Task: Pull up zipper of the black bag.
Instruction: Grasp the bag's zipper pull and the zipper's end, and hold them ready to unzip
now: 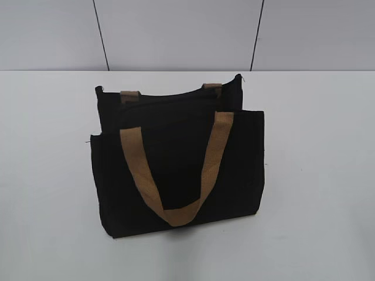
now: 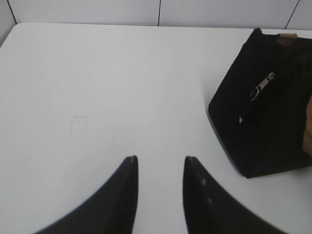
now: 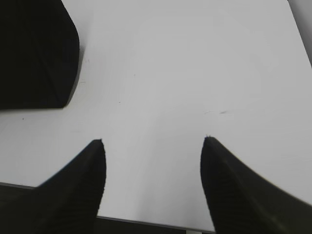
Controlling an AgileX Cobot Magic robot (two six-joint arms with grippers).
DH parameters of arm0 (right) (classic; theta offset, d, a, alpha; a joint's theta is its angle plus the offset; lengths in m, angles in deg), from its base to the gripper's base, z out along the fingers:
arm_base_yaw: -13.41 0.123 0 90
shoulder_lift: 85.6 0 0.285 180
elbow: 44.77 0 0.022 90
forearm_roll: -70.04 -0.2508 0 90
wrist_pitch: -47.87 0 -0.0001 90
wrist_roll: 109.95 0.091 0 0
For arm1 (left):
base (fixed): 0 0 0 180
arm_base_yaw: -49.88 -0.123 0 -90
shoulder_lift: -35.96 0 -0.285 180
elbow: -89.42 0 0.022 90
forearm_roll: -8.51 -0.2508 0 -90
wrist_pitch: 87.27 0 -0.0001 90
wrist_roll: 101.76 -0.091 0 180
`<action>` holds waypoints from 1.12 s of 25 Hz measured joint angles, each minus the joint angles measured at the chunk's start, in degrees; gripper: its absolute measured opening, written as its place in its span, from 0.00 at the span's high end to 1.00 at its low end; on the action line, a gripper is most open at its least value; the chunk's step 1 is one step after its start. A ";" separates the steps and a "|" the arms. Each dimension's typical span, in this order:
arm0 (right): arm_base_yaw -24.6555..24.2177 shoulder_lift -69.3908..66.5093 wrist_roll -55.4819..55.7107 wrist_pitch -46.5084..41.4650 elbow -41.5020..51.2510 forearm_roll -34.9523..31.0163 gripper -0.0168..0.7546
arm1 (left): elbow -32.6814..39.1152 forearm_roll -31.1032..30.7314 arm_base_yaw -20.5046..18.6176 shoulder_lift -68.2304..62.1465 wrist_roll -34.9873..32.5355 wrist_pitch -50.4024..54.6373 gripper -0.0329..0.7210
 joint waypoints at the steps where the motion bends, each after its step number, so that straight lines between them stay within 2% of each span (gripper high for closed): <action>1: 0.00 0.00 0.00 0.00 0.00 0.00 0.36 | 0.00 0.00 0.00 0.00 0.00 0.00 0.64; 28: 0.00 0.00 0.05 0.00 0.00 0.00 0.36 | 0.00 0.00 0.00 0.00 0.00 0.00 0.64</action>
